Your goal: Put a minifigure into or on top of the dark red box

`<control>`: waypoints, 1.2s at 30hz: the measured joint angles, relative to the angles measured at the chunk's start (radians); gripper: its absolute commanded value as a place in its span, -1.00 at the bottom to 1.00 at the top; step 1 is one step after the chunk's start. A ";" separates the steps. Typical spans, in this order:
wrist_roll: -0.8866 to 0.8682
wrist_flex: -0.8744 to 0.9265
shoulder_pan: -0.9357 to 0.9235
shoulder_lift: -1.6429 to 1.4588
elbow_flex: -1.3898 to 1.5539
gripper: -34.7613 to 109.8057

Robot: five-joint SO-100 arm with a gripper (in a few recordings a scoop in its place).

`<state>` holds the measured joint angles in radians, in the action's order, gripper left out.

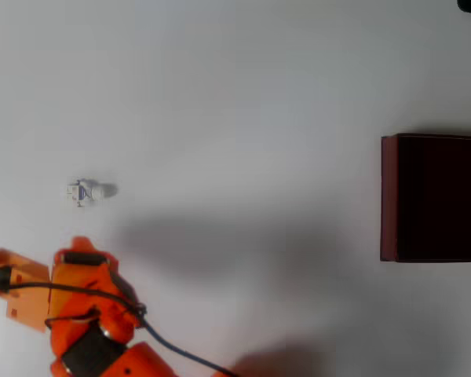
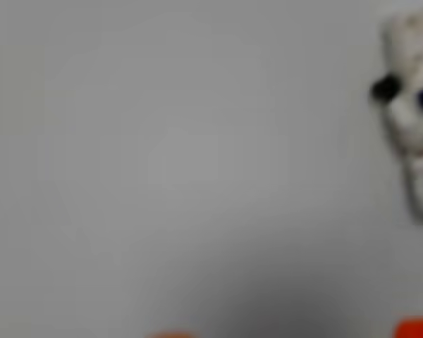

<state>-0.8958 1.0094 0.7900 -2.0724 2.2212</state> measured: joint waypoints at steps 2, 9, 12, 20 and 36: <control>0.009 -0.009 -0.018 0.041 -0.018 -0.32; 0.129 -0.049 -0.049 0.164 -0.121 -0.32; 0.186 -0.049 -0.071 0.221 -0.152 -0.32; 0.255 -0.055 -0.101 0.295 -0.166 -0.31; 0.291 -0.006 -0.101 0.545 -0.400 -0.31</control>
<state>-0.6044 1.0032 0.6888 -1.5278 1.8208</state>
